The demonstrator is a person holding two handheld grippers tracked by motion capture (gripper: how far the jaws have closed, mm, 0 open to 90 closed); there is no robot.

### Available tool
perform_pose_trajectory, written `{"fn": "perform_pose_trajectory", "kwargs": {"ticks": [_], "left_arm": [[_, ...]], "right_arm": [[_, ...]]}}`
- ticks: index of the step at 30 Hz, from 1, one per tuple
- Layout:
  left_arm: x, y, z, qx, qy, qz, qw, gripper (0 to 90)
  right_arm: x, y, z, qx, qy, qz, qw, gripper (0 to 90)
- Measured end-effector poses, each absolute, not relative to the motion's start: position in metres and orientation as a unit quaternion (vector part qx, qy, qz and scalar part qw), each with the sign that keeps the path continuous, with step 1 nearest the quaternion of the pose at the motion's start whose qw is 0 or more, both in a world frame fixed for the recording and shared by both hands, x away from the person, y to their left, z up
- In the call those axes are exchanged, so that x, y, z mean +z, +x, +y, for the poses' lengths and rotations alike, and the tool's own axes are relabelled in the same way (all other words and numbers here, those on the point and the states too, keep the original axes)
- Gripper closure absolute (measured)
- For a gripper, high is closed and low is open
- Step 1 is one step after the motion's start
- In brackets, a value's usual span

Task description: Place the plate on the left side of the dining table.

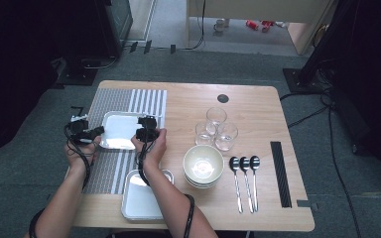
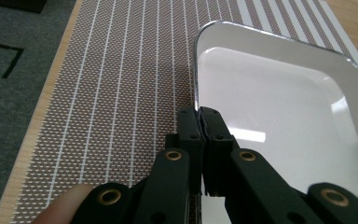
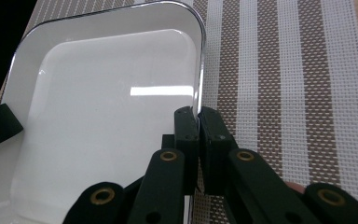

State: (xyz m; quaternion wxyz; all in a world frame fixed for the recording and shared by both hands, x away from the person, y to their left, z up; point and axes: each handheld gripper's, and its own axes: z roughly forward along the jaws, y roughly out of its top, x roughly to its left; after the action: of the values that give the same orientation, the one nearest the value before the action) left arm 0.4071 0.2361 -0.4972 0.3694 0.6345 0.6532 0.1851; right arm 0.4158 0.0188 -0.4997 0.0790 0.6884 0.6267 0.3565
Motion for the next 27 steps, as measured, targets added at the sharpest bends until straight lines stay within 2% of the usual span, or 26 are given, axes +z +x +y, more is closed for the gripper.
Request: {"fn": "perform_pose_trajectory", "kwargs": {"ticks": [11, 25, 27], "left_arm": [[-0.5052, 0.4107, 0.2371, 0.183, 0.626, 0.662, 0.369, 89.1], [-0.5069, 0.4141, 0.2364, 0.19, 0.637, 0.653, 0.362, 88.0], [-0.5055, 0.4144, 0.2367, 0.186, 0.639, 0.65, 0.367, 85.3]], "right_arm": [[-0.5027, 0.4206, 0.0179, 0.365, 0.689, 0.622, 0.072, 87.5], [-0.5044, 0.4217, 0.0182, 0.365, 0.689, 0.623, 0.07, 86.4], [-0.5044, 0.4221, 0.0175, 0.367, 0.691, 0.619, 0.064, 83.1]]}}
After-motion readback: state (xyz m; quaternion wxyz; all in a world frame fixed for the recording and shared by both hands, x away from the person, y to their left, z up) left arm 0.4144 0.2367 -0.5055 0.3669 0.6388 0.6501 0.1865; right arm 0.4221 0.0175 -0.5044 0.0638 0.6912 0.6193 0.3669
